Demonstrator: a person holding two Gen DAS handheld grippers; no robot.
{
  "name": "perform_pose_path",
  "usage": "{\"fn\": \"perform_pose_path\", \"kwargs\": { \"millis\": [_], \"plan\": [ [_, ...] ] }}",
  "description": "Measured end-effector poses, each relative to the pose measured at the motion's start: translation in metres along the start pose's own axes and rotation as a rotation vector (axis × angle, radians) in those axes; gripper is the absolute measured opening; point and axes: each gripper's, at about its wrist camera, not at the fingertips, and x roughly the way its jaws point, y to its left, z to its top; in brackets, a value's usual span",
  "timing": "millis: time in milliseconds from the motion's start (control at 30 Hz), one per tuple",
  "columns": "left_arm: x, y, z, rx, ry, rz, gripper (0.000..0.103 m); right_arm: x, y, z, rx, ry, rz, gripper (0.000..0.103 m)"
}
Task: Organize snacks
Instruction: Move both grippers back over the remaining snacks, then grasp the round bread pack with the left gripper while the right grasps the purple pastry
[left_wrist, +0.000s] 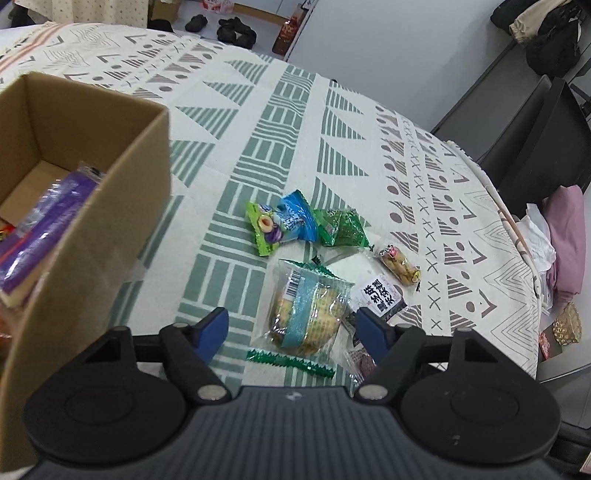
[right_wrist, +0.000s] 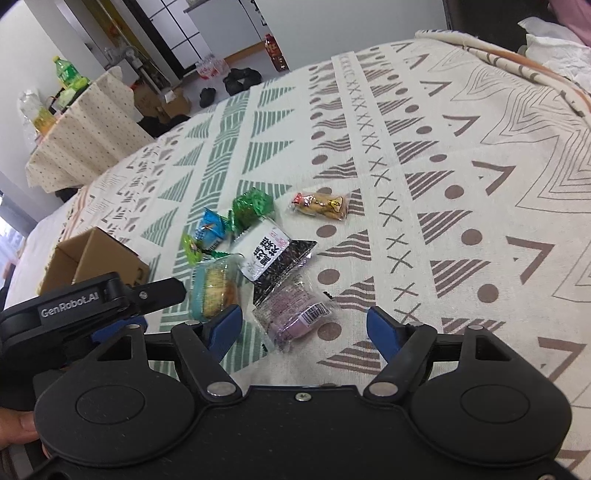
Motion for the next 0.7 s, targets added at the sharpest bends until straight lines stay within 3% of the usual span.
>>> {"fn": "perform_pose_path", "kwargs": {
  "millis": [233,400,533,700],
  "plan": [
    [0.022,-0.008,0.003,0.008,0.032,-0.019,0.072,0.018,0.001,0.0,-0.012,0.034,-0.006,0.072],
    [0.033,-0.011,0.001,0.01,0.054,-0.021,0.066,0.027,0.002,0.0,-0.019,0.054,-0.006,0.07],
    [0.036,-0.012,0.001,0.028,0.046,0.009,0.049,0.033,0.003,0.0,-0.024,0.059,-0.005,0.07],
    [0.032,-0.008,0.004,0.034,0.051,0.012,0.047,0.04,0.005,0.003,-0.033,0.048,-0.015,0.07]
  ]
}}
